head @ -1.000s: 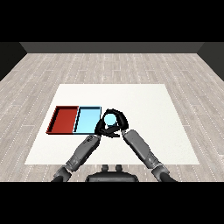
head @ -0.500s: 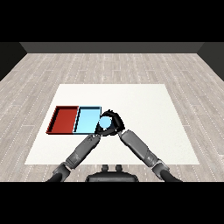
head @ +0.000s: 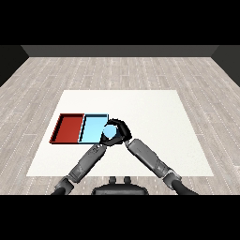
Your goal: Pick the blue can and put it in the blue box
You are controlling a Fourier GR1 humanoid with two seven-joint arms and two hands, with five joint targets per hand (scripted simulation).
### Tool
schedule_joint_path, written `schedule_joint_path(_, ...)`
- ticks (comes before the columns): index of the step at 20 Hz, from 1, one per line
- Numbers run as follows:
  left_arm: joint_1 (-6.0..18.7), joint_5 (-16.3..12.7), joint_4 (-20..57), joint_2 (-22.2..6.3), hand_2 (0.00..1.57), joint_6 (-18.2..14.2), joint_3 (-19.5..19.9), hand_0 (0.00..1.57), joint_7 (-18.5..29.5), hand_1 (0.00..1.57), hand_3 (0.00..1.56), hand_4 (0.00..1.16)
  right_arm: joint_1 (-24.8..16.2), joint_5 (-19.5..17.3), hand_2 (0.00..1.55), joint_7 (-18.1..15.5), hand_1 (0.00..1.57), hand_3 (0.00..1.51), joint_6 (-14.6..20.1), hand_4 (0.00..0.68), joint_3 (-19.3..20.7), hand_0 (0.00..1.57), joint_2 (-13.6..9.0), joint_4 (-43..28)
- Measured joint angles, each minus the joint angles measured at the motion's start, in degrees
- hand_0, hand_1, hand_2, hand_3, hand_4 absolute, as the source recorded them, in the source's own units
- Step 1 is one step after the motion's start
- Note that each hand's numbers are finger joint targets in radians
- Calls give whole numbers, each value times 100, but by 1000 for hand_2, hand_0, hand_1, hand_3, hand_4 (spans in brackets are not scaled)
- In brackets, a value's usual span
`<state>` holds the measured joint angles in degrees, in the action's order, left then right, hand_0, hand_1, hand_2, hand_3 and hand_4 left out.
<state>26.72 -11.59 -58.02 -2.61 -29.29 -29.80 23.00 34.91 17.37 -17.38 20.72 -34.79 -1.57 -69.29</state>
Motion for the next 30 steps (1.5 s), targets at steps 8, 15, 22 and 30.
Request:
schedule_joint_path(8, -1, -347, 93, 82, 1404, 165, 75, 1411, 104, 1411, 1281, 599, -30, 120, 1457, -120, 1430, 1395, -87, 574, 83, 1430, 31, 83)
schedule_joint_path(15, -98, -623, 104, 168, 1516, 262, 73, 1571, 82, 1571, 1448, 1097, -337, 371, 0, -13, 0, 0, -206, 0, 233, 0, 69, -260)
schedule_joint_path(22, 90, -848, 423, 201, 1543, 356, 100, 1571, 241, 1571, 1476, 1134, -249, 447, 0, -1, 0, 0, -178, 0, 256, 0, 103, -123)
schedule_joint_path(30, 40, -601, 364, 247, 1571, 202, 148, 1571, 126, 1571, 1506, 1134, -404, 350, 0, 127, 0, 0, -475, 0, 589, 0, 133, -230)
